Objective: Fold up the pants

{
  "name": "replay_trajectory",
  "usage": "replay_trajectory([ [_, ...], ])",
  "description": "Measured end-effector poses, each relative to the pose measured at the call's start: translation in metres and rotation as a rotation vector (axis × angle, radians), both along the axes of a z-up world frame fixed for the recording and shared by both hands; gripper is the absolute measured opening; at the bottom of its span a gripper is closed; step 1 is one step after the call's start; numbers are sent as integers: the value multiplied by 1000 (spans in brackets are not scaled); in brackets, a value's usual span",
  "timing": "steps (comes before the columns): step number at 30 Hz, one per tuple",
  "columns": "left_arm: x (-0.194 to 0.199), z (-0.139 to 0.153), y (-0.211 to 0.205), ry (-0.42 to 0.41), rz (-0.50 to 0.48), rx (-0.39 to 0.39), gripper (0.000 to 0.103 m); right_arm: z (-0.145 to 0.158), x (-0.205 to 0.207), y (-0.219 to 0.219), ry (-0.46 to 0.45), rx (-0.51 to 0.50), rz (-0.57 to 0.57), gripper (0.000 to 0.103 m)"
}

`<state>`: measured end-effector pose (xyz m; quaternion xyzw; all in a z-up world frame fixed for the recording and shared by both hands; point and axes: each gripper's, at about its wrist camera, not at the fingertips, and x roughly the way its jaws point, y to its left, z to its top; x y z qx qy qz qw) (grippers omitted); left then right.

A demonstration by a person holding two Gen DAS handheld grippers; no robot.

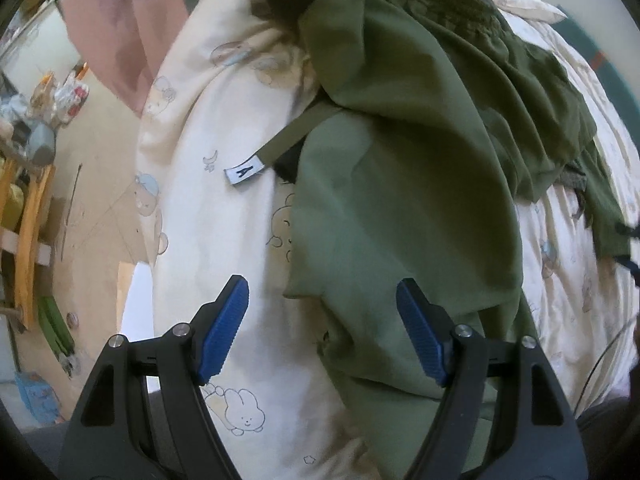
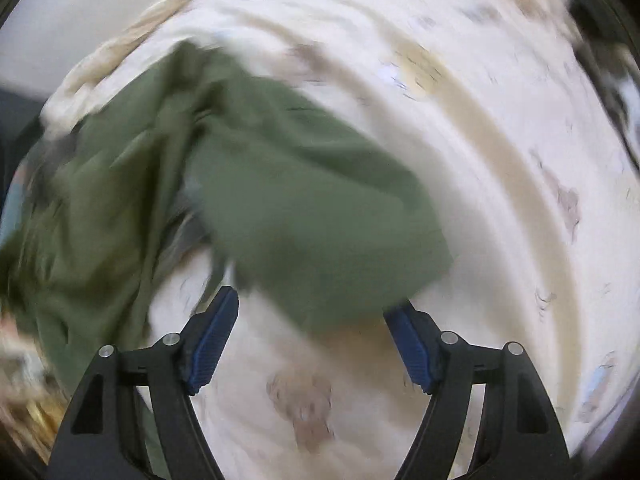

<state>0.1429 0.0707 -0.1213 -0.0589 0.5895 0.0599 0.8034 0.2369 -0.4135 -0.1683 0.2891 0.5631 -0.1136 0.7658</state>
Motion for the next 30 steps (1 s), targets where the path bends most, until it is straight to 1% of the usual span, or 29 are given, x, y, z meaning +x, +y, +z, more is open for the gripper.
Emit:
replay_trajectory([
  [1,-1,0,-1,-4,-6,12,74,-6,5,-1,0,18,-3,66],
  [2,-1,1,-2,-11,-11,26,74,-10,10,1,8,18,11,35],
  [3,-2,2,-3,-20,-13,33,74,-12,13,4,15,-6,24,7],
  [4,-3,3,-3,-25,-13,35,74,-10,12,6,6,-24,29,3],
  [5,-3,4,-2,-29,-13,38,74,-5,8,10,-21,-32,34,2],
  [8,-5,5,-3,-39,-18,39,74,23,-14,30,-95,-50,88,2],
  [9,-5,7,-5,-45,-21,35,74,39,-31,41,-131,-32,115,2],
  [11,-6,10,-7,-57,-26,32,74,60,-64,59,-164,2,168,2],
  [14,-10,17,-11,-81,-38,24,74,84,-120,97,-176,52,296,2],
  [15,-12,19,-12,-88,-44,23,74,91,-149,122,-163,76,380,2],
  [19,-21,22,-15,-95,-61,27,74,105,-231,188,-113,155,611,2],
  [20,-23,23,-15,-96,-65,27,74,107,-243,197,-102,179,646,2],
  [22,-28,25,-16,-102,-73,30,74,114,-286,237,-55,219,812,2],
  [23,-30,27,-16,-108,-76,34,74,116,-297,245,-36,230,854,2],
  [24,-32,29,-16,-116,-80,39,74,113,-318,262,13,249,930,2],
  [26,-35,32,-16,-125,-83,47,74,104,-335,272,75,241,986,2],
  [28,-36,33,-15,-128,-81,46,74,78,-339,270,169,243,975,2],
  [29,-36,33,-15,-128,-81,44,74,63,-335,266,227,265,954,3],
  [30,-36,34,-14,-128,-79,43,74,53,-333,261,261,290,928,7],
])
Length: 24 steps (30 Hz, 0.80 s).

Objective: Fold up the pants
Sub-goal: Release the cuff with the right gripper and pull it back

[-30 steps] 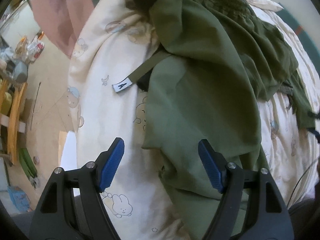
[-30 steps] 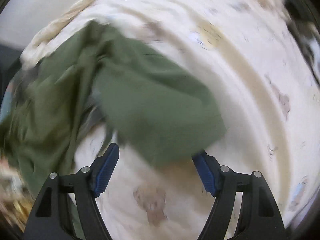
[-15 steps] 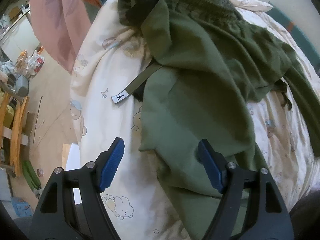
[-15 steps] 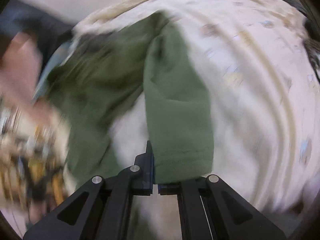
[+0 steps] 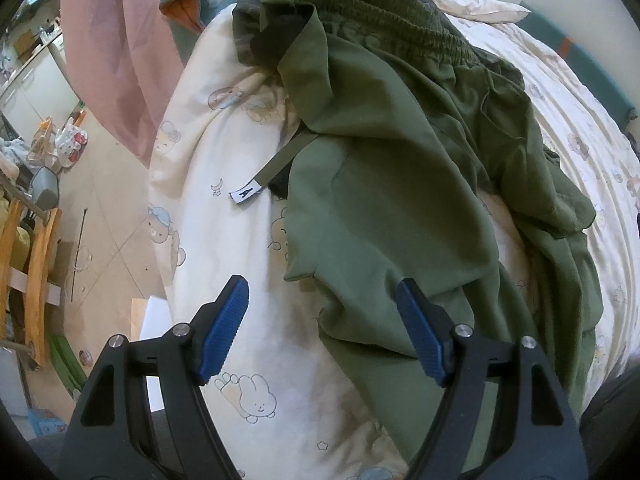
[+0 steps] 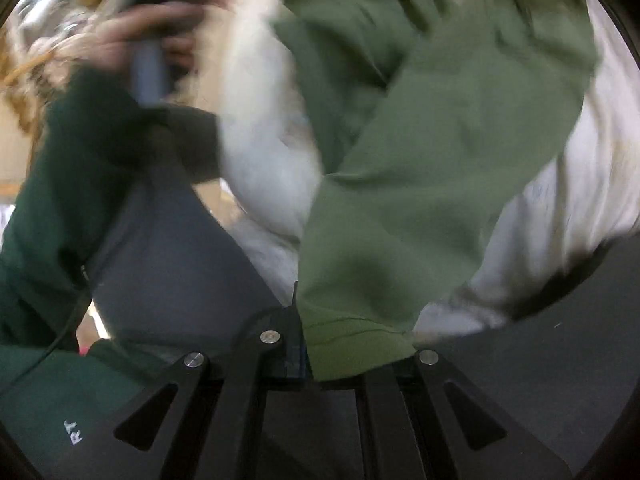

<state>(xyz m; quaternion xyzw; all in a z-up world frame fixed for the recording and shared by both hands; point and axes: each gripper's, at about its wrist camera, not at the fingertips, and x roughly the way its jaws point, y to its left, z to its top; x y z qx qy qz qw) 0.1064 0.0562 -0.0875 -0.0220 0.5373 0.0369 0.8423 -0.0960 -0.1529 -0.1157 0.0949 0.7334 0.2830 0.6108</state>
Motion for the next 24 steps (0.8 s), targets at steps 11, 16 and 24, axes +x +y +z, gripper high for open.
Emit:
replay_trajectory([
  [11,5,0,7,11,27,-64,74,70,33,-5,-42,92,20,79],
  [16,6,6,13,1,57,-104,74,158,73,-22,-255,131,11,79],
  [24,5,9,22,-5,72,-108,74,156,221,-62,-530,14,-264,79],
])
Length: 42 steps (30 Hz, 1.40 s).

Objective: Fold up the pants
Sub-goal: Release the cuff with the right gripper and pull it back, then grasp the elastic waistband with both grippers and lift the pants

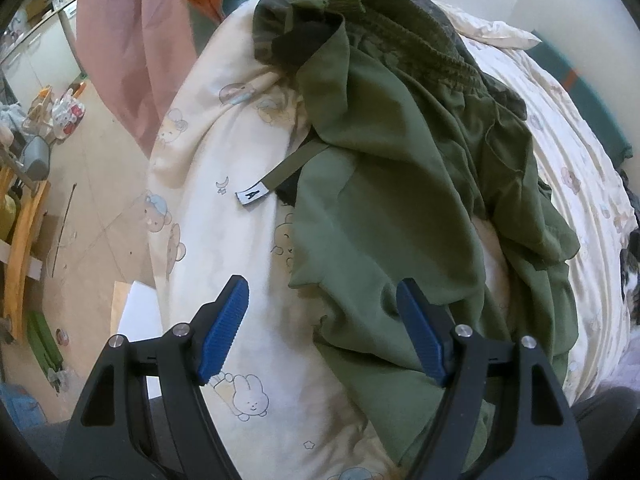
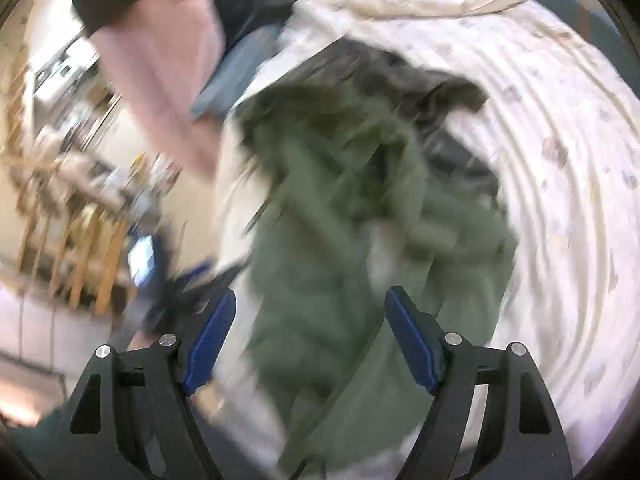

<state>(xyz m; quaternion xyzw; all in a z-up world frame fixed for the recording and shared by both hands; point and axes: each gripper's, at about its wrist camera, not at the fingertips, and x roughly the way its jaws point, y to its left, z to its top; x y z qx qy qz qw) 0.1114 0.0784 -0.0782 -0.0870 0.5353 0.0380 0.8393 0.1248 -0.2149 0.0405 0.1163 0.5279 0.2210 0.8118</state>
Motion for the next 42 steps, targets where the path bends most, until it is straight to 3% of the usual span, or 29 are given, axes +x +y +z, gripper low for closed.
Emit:
replay_trajectory([
  [6,32,14,18,-6,-4,22,74,-44,116,-7,-39,-45,-78,79],
  [8,56,24,29,-32,-9,53,74,-54,154,-12,-44,-55,-77,79],
  [10,89,34,38,-68,-20,150,74,-68,186,-15,-30,-39,-97,79],
  [14,170,49,40,-144,-136,315,74,-104,241,-17,26,-9,-104,79],
  [18,229,37,21,-159,-324,433,74,-149,281,-1,108,-40,-45,79],
  [22,255,18,-1,-146,-488,529,74,-182,304,7,162,-10,-14,79],
  [23,258,12,-8,-152,-533,575,73,-188,307,9,165,11,0,68],
  [24,259,9,-12,-168,-555,617,69,-189,308,10,157,18,15,41],
  [25,261,7,-16,-179,-575,628,63,-188,307,12,145,22,34,28],
  [27,263,7,-19,-159,-611,585,23,-176,299,20,77,-6,97,3],
  [29,260,14,-22,-173,-641,557,12,-153,284,24,-22,-50,153,3],
  [31,255,24,-22,-191,-665,501,9,-124,270,19,-125,-82,163,2],
  [34,243,56,-16,-204,-678,289,9,-72,255,1,-267,-112,151,2],
  [38,235,116,4,-308,-618,62,9,-5,253,-15,-415,-176,163,2],
  [42,255,158,22,-393,-514,0,8,54,274,-16,-565,-313,159,2],
])
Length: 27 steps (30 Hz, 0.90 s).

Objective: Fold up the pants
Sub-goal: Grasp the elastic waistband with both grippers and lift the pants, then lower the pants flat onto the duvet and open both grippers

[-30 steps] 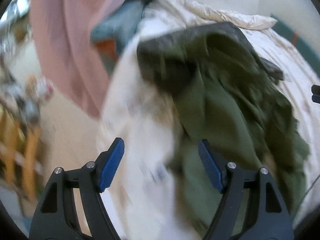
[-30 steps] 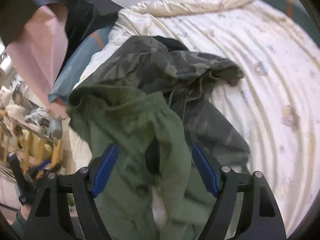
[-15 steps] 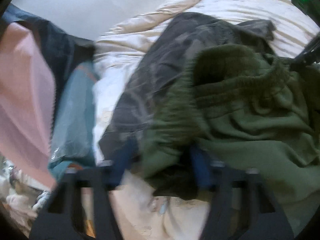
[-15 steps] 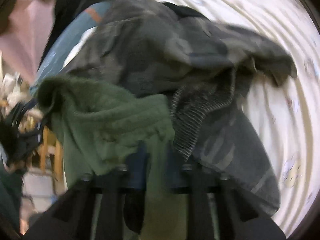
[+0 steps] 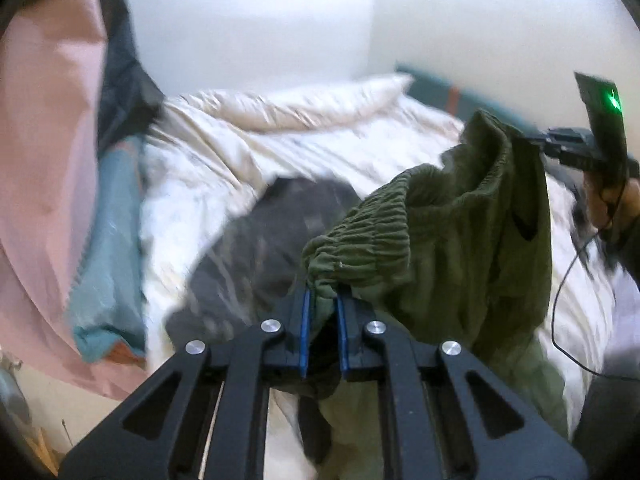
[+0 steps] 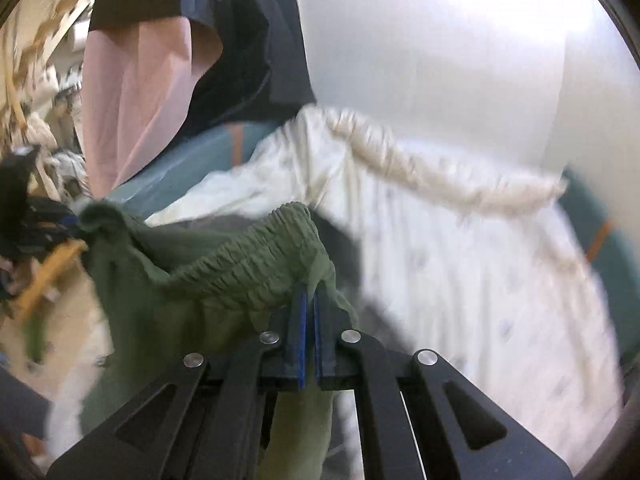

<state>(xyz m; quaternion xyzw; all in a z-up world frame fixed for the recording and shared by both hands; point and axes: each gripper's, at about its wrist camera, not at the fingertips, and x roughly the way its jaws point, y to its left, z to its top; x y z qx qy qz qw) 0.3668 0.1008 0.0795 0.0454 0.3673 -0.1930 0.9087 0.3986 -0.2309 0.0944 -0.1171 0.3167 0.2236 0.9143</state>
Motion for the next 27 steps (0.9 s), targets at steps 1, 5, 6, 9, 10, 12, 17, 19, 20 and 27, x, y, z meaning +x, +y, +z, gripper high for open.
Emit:
replay_trajectory([
  [1,6,5,2,-17,13,-3,8,6,12,1,-21,-26,-16,2],
  [5,48,10,-8,-58,84,90,8,1,66,22,-75,-161,-82,2],
  [6,66,5,-11,-62,104,146,9,-9,82,29,-66,-193,-106,2],
  [9,122,-27,-14,-19,183,282,9,-50,129,41,-1,-220,-145,2],
  [10,136,-40,-13,9,206,318,9,-65,140,43,30,-207,-161,2],
  [12,157,-67,-15,37,243,404,9,-92,161,51,74,-203,-200,2],
  [17,182,-115,8,159,367,404,15,-153,194,56,184,-233,-306,9],
  [19,188,-124,19,201,432,386,47,-170,203,50,265,-225,-336,26],
  [20,186,-126,21,204,452,377,67,-172,203,47,271,-222,-340,43],
  [27,144,-104,20,149,440,288,75,-131,168,7,275,-98,-333,76],
])
